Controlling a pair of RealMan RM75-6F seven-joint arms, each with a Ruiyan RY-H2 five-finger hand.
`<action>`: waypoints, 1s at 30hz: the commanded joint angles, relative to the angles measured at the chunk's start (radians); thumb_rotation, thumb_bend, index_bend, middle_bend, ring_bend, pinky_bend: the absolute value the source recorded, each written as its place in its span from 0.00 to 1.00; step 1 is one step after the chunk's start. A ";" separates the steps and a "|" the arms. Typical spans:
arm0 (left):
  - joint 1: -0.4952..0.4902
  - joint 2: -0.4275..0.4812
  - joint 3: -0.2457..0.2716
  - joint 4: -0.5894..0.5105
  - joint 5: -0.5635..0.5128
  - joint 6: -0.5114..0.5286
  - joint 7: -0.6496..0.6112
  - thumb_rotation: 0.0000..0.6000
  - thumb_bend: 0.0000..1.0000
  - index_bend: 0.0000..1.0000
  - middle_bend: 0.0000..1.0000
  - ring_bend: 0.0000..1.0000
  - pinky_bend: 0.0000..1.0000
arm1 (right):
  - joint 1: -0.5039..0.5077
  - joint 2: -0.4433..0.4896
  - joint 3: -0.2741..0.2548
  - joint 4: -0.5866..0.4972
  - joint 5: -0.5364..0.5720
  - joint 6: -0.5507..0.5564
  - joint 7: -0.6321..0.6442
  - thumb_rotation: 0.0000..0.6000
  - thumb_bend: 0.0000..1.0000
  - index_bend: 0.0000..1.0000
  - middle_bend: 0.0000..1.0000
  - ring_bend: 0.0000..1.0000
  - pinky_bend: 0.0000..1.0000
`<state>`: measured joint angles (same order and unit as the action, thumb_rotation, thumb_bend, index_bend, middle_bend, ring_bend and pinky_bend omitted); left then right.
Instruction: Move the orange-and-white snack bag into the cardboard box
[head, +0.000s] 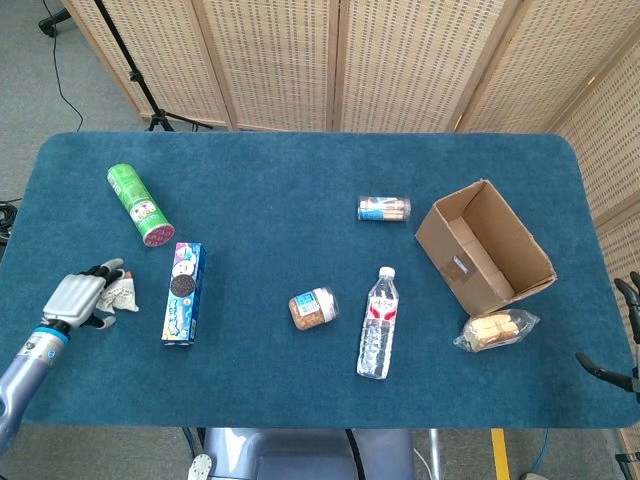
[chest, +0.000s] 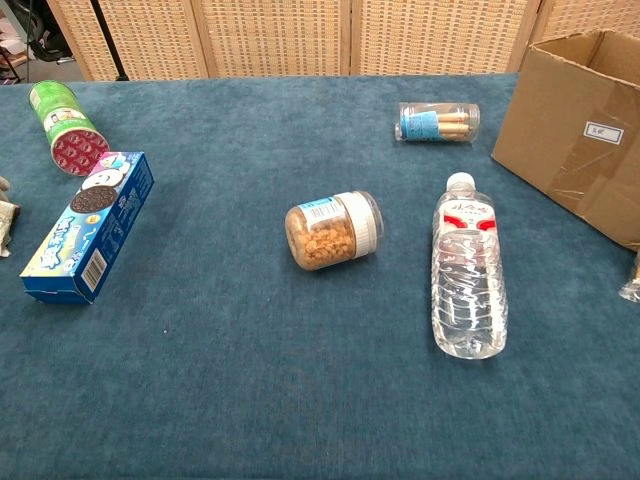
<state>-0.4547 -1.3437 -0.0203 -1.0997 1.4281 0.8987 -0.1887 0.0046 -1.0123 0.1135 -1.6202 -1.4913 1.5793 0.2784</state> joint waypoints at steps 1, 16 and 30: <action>-0.003 -0.022 -0.011 0.012 -0.008 0.022 0.021 1.00 0.32 0.57 0.37 0.36 0.49 | -0.001 0.002 -0.002 -0.001 -0.004 0.002 0.003 1.00 0.00 0.00 0.00 0.00 0.00; 0.009 0.130 -0.008 -0.205 0.334 0.477 -0.083 1.00 0.37 0.64 0.43 0.42 0.54 | -0.003 0.008 -0.005 -0.004 -0.009 0.003 0.016 1.00 0.00 0.00 0.00 0.00 0.00; -0.253 0.031 -0.016 -0.365 0.680 0.332 0.290 1.00 0.33 0.64 0.43 0.42 0.54 | -0.003 0.012 0.003 0.001 0.015 -0.005 0.030 1.00 0.00 0.00 0.00 0.00 0.00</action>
<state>-0.6418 -1.2665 -0.0295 -1.4498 2.0453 1.2891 0.0325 0.0011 -1.0009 0.1162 -1.6191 -1.4767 1.5746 0.3077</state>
